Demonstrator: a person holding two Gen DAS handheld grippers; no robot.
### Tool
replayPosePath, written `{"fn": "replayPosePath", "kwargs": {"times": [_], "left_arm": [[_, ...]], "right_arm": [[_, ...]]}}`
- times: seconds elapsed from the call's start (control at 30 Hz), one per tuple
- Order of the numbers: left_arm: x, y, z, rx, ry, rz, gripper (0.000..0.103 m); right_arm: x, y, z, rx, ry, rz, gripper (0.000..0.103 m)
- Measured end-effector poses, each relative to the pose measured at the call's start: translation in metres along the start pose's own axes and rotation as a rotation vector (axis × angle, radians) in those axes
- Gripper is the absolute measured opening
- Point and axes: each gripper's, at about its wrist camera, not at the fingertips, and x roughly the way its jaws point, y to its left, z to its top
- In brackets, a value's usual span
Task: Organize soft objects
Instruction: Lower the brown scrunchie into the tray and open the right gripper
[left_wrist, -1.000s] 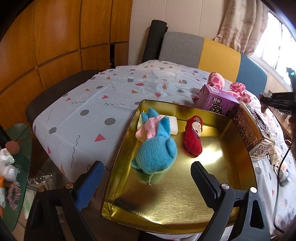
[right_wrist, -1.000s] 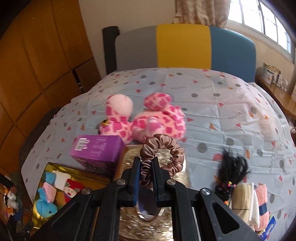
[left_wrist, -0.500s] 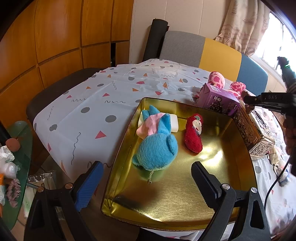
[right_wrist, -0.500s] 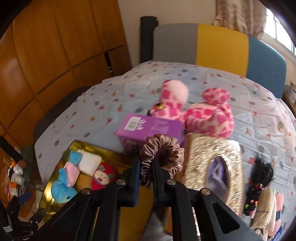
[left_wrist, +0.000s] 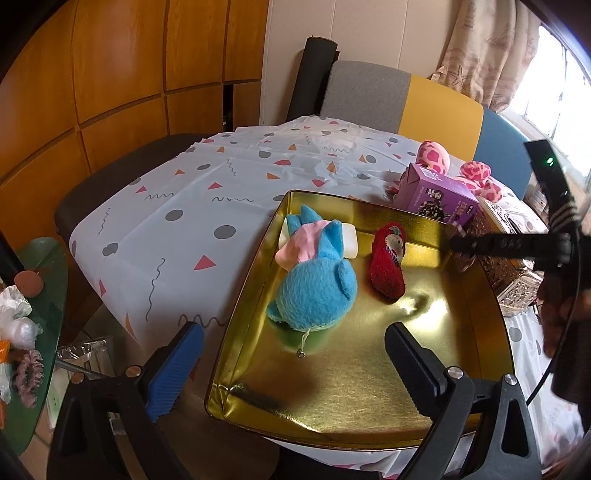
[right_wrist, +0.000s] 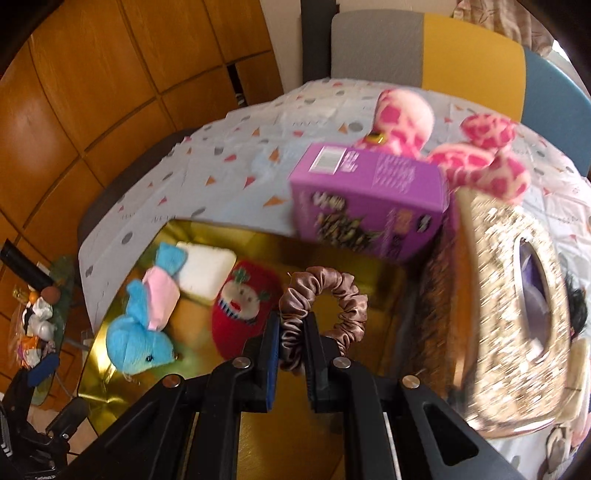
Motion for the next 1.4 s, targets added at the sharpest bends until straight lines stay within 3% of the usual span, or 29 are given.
{"fn": "replayPosePath", "kwargs": {"times": [0.23, 0.37, 0.47, 0.53, 0.87, 1.1, 1.4], "left_arm": [[-0.003, 0.002, -0.002, -0.005, 0.0, -0.003, 0.099], [-0.003, 0.002, -0.002, -0.007, -0.001, -0.006, 0.099], [-0.005, 0.0, -0.002, -0.003, -0.005, -0.009, 0.099], [-0.006, -0.001, -0.002, 0.002, -0.009, -0.011, 0.099], [-0.01, -0.005, -0.003, 0.01, -0.016, -0.013, 0.099], [-0.011, -0.01, -0.002, 0.02, -0.023, -0.015, 0.099], [-0.012, -0.017, -0.002, 0.04, -0.021, -0.011, 0.099]], "right_arm": [[0.025, 0.016, -0.021, -0.042, 0.075, -0.025, 0.011], [0.034, 0.021, -0.031, -0.082, 0.096, -0.121, 0.012], [0.036, 0.02, -0.035, -0.074, 0.1, -0.13, 0.025], [0.036, 0.018, -0.037, -0.061, 0.097, -0.131, 0.029], [0.021, 0.008, -0.051, -0.004, 0.07, -0.119, 0.03], [0.0, 0.005, -0.053, 0.022, 0.024, -0.091, 0.041], [-0.03, 0.003, -0.059, 0.013, -0.032, -0.076, 0.041]]}}
